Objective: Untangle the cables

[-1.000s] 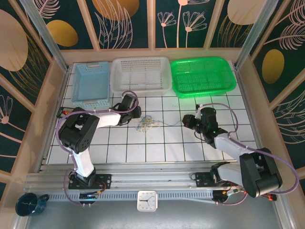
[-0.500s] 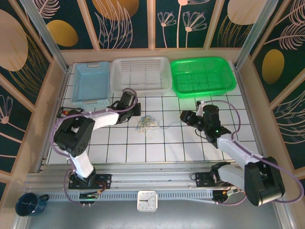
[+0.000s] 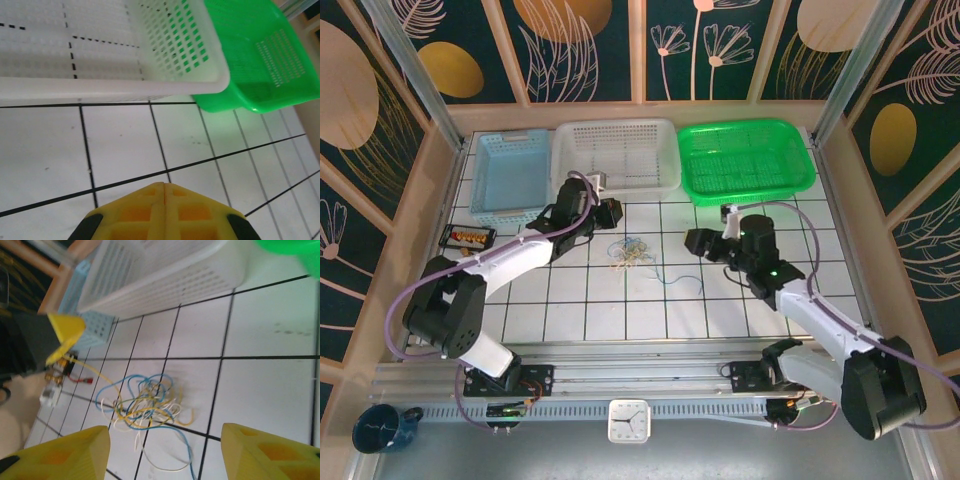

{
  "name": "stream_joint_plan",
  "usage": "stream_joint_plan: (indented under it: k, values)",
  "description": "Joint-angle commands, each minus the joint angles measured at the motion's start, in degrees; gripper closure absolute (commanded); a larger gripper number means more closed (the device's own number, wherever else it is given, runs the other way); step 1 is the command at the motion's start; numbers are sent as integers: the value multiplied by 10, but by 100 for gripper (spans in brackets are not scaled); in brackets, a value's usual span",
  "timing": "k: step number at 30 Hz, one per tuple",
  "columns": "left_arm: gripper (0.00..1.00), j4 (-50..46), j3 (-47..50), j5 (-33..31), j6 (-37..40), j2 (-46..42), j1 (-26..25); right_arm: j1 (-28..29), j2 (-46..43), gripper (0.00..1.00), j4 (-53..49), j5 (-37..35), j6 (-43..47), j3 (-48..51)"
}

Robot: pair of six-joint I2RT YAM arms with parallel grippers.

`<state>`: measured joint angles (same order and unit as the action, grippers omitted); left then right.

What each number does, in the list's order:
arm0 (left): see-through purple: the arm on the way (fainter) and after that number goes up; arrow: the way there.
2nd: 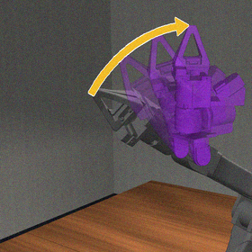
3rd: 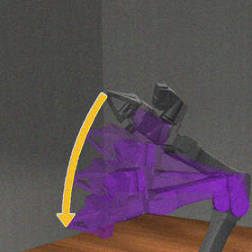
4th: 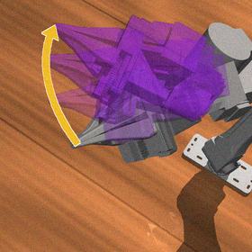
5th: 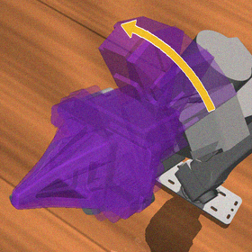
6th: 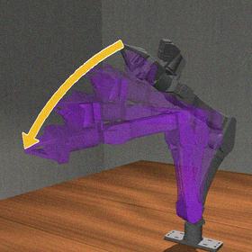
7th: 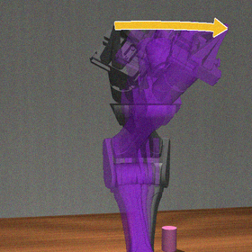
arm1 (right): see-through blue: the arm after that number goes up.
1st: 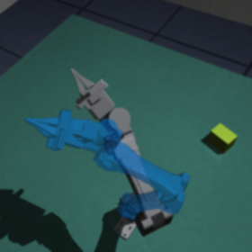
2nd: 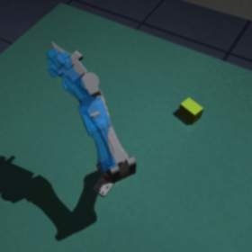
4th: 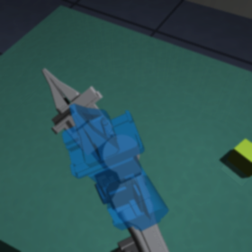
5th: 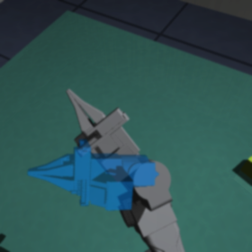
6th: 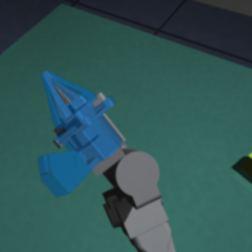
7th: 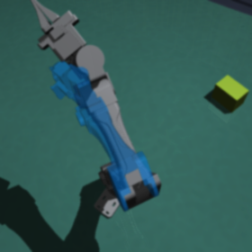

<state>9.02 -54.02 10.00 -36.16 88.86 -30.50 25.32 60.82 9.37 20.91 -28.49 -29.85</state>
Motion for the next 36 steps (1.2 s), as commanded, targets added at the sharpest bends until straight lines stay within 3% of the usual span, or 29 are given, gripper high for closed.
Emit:
stream_joint_plan:
  k: [1, 9, 19, 24, 36]
  values:
    - [100, 33, -13, 30, -33, -25, -6, 43, 41, 38, 77, -8, 34, -30]
    - [100, 56, -33, 41, -67, -41, -22, 123, 176, 36, 160, -68, 73, -94]
    - [100, 72, -49, 39, -94, -42, -39, 148, 305, 37, 282, -79, 68, -132]
    - [100, 78, -63, 47, -110, -48, -41, 149, 369, 42, 344, -93, 45, -120]
    - [100, 49, -141, 33, -104, -97, -41, 148, 400, 50, 381, -171, 5, -64]
